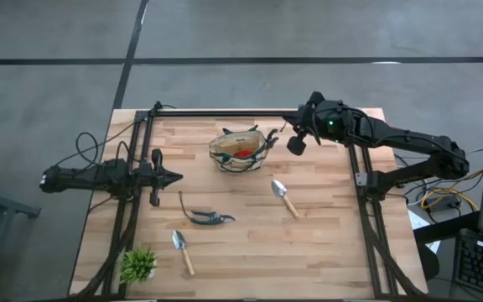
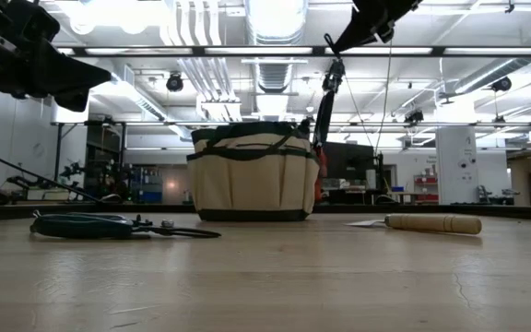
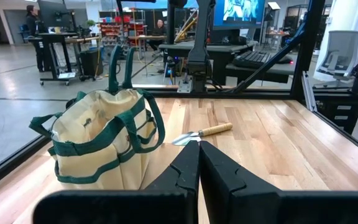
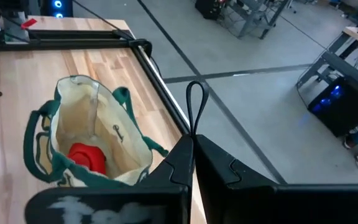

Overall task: Pick & Place Garden tools in Gardening bag
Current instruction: Put the right green shear scissors into the brown gardening bag

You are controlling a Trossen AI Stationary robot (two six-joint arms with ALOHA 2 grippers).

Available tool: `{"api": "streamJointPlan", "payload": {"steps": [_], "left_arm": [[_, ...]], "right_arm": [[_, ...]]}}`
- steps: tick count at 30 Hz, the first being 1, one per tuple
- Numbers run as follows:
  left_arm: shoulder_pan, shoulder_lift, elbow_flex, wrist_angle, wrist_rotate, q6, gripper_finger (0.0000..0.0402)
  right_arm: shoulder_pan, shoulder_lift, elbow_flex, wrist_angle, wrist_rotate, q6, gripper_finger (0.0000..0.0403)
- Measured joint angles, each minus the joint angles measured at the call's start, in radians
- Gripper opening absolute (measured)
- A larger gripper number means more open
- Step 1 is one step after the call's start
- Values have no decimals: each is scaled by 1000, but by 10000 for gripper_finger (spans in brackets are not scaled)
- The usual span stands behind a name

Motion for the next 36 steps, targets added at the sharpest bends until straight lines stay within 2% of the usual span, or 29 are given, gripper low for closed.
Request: {"api": "streamJointPlan", "payload": {"steps": [4,11,19,34,36], "left_arm": [[0,0,0,0,0,0,14],[0,0,0,0,0,0,14],[0,0,0,0,0,0,14],[0,0,0,0,0,0,14],[0,0,0,0,0,0,14]], "right_arm": [[0,-31,-33,8,48,1,8],[0,-36,-73,59,17,21,8],[0,43,-89,173,-14,14,8],[0,223,-23,180,-64,19,8],[2,246,-17,181,-97,21,8]]}}
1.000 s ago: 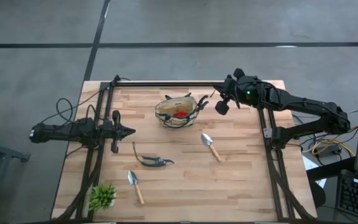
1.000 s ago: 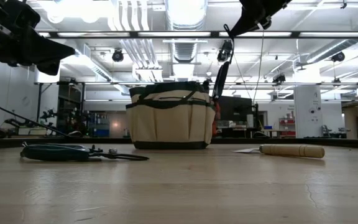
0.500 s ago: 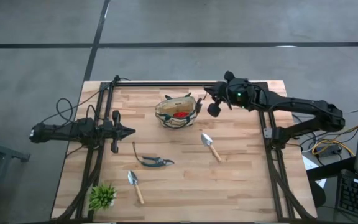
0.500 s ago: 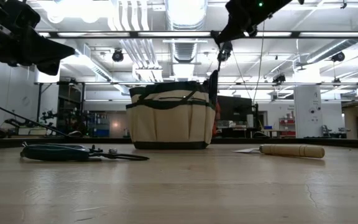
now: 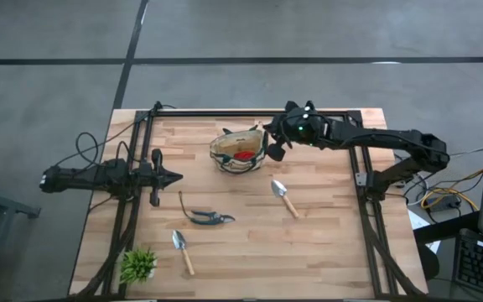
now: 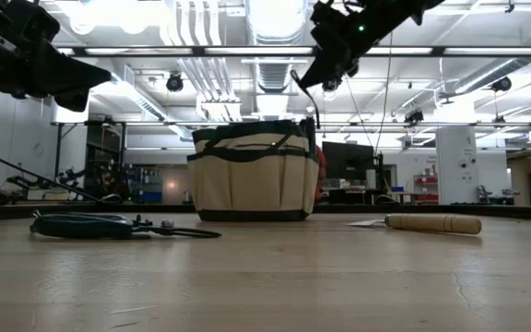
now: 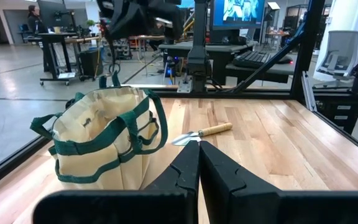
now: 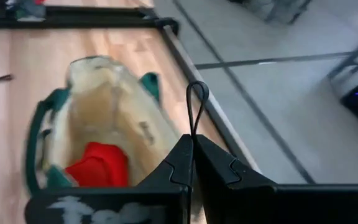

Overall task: Pick & Place Garden tools in Gardening bag
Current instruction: Put the right green shear scissors into the brown gardening bag

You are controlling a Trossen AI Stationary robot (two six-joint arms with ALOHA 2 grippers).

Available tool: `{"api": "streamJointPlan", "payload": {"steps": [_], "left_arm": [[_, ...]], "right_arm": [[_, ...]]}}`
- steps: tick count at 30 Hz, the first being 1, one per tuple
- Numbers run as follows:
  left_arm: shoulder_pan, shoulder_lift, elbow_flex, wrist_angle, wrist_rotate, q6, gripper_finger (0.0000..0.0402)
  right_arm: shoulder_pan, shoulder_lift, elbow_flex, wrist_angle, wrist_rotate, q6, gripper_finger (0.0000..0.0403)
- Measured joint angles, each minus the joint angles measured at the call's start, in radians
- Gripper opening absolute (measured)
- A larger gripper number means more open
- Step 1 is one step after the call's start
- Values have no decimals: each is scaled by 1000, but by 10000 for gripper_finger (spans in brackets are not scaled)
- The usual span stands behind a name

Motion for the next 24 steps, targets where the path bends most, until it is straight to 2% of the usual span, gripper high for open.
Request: {"api": "streamJointPlan", "payload": {"steps": [3,11,19,24], "left_arm": [[0,0,0,0,0,0,14],[0,0,0,0,0,0,14],[0,0,0,0,0,0,14],[0,0,0,0,0,0,14]], "right_arm": [[1,24,17,4,-71,8,8],[1,25,16,1,-119,47,8],[42,23,-26,33,-316,121,8],[52,21,-25,51,-326,116,8]]}}
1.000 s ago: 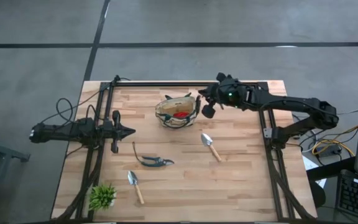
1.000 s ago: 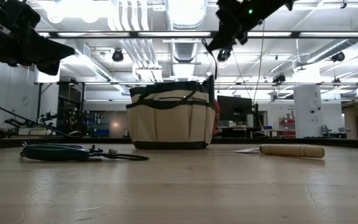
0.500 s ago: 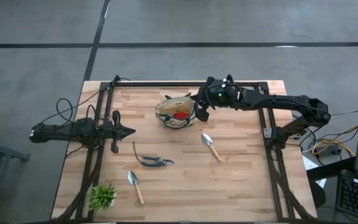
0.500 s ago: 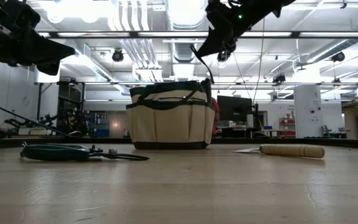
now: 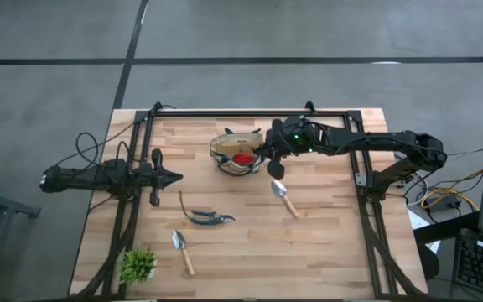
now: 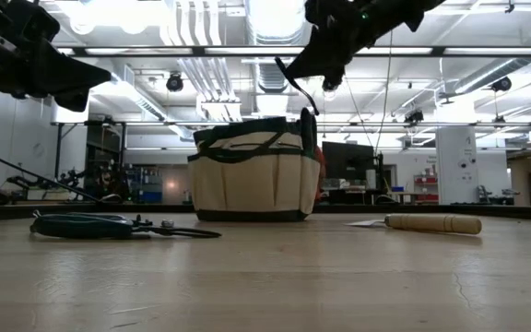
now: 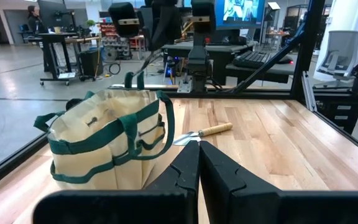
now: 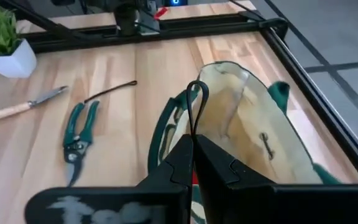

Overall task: Pick & Place Garden tools in Gardening bag
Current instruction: Put the right green shear scissors into the brown gardening bag, then adjust the brown gardening bag

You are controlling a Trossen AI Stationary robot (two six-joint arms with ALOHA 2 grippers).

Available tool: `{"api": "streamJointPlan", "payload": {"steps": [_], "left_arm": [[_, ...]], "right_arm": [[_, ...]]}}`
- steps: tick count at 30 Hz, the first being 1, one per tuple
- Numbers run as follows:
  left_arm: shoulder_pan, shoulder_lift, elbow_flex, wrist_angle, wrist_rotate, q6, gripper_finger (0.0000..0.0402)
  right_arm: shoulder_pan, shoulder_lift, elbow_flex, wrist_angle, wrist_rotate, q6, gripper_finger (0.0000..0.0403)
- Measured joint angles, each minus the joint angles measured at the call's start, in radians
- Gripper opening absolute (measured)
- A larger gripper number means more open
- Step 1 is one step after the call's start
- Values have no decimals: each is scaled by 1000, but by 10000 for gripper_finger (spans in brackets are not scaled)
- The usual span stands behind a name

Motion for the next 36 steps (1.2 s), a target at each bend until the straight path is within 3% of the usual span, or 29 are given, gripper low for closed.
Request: {"api": "streamJointPlan", "payload": {"steps": [5,7,19,30,36], "left_arm": [[0,0,0,0,0,0,14],[0,0,0,0,0,0,14],[0,0,0,0,0,0,14],[0,0,0,0,0,0,14],[0,0,0,0,0,0,14]], "right_arm": [[-12,-1,0,-5,200,-56,8],[-19,-1,0,-4,226,-61,8],[-7,-22,0,-17,209,-33,17],[-3,-76,0,-53,207,-15,116],[58,-77,0,-43,181,-84,155]]}}
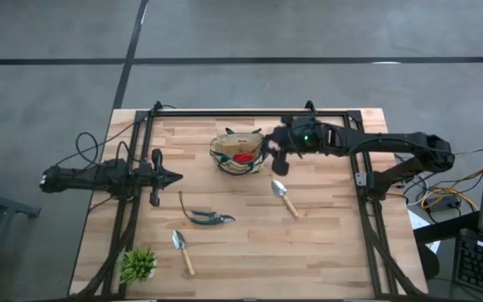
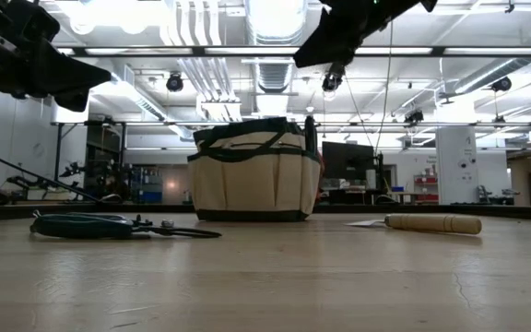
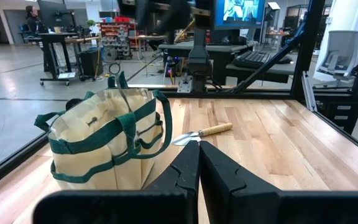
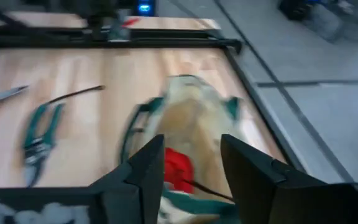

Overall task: Pick & Place Garden tools in Gardening bag
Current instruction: Adjust the brown gardening bag

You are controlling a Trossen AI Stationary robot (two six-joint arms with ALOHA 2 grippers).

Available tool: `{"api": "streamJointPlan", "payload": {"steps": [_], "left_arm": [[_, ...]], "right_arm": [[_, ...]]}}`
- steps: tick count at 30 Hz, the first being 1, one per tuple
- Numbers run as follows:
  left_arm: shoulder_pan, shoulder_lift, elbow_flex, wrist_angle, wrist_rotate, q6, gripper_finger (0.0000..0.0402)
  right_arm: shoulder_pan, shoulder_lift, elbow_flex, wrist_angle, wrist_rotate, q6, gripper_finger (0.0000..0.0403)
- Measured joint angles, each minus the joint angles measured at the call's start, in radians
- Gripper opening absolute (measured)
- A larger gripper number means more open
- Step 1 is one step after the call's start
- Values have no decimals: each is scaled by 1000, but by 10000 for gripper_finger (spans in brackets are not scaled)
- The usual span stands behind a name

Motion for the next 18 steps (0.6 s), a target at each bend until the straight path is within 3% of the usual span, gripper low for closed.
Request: {"api": "streamJointPlan", "payload": {"steps": [11,18], "left_arm": [[0,0,0,0,0,0,14],[0,0,0,0,0,0,14]], "right_arm": [[62,117,13,61,0,-8,153],[59,241,97,60,3,-35,144]]}}
